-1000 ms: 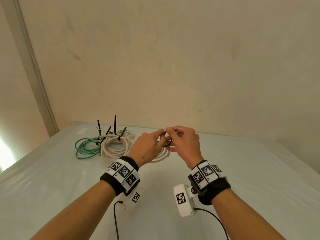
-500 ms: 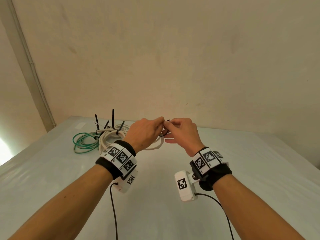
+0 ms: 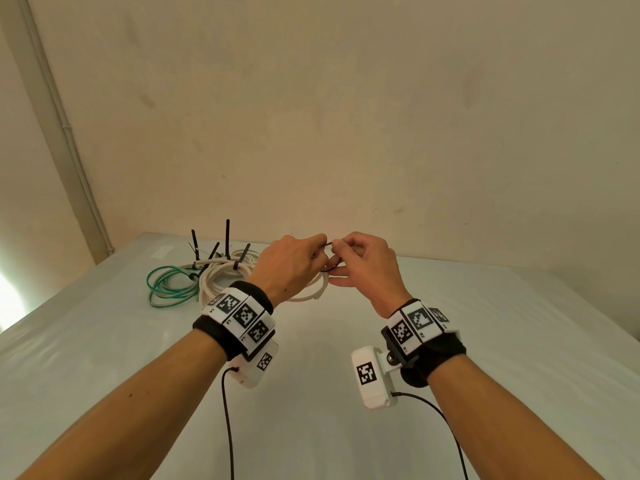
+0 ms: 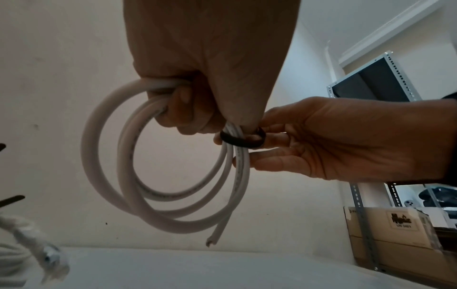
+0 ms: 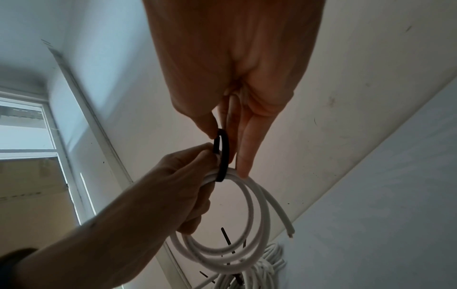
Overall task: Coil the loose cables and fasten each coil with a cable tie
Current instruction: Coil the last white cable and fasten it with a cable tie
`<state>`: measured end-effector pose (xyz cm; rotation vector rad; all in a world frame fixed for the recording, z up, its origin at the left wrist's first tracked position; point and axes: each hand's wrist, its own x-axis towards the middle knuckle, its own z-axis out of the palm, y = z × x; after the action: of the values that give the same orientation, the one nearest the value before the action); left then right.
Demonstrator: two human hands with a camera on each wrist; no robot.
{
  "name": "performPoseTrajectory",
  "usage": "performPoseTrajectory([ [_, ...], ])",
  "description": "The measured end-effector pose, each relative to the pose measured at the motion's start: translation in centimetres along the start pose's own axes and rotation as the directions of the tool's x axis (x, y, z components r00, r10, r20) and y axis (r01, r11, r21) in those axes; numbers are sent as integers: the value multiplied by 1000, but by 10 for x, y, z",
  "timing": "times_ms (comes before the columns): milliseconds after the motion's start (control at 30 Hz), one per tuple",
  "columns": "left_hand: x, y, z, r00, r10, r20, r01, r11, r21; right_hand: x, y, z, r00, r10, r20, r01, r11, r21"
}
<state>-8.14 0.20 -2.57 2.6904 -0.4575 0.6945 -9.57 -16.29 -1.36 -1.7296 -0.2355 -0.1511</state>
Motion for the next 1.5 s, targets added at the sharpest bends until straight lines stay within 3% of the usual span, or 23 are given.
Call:
performPoseTrajectory([
  [267, 3, 5, -4, 999, 42, 16, -44, 994, 96, -3, 4, -2, 1000, 8, -21, -7, 999, 51],
  [600, 1, 5, -2, 995, 88, 53, -97, 975, 200, -1, 5, -6, 999, -5, 34, 6, 999, -42],
  [833, -5, 1, -2, 984, 162, 74, -165, 986, 39, 1, 3, -20, 974, 124, 189, -132, 991, 29],
  [933, -7, 0, 0, 984, 172, 42, -171, 985, -8, -1, 3, -22, 980, 117, 162, -133, 987, 87],
  [1100, -3, 2, 1, 994, 108, 24, -106, 991, -82, 3, 6, -20, 999, -39, 39, 35, 996, 87],
  [1267, -2, 6, -5, 995, 30, 97, -5, 971, -240, 11, 6, -23, 974, -227, 12, 226, 959, -171],
  [1400, -3, 14, -10, 991, -35, 131, 88, 901, -424, 13, 8, -19, 939, -344, 24, 329, 874, -358],
  [1500, -4, 12, -12, 989, -32, 142, 106, 826, -553, 14, 6, -20, 934, -356, 22, 335, 856, -393],
])
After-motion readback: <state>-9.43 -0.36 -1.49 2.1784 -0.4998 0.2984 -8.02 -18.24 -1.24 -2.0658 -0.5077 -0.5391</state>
